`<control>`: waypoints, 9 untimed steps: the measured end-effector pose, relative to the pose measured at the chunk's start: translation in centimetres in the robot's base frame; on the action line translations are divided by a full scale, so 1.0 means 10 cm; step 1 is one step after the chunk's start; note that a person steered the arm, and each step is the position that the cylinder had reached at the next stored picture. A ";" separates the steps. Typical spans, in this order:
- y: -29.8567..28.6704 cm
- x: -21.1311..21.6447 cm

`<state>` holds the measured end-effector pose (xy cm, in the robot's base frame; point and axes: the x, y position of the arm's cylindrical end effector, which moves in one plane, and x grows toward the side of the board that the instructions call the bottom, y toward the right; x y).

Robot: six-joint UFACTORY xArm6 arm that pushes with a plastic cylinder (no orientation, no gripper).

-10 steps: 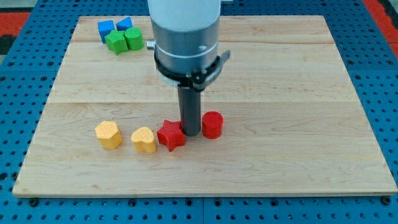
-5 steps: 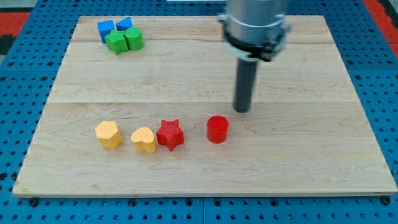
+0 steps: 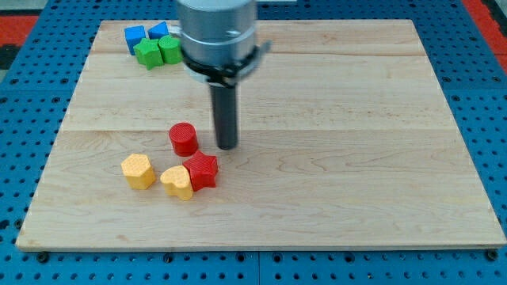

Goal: Move the red circle closer to the green star

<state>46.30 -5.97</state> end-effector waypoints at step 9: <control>-1.92 -0.91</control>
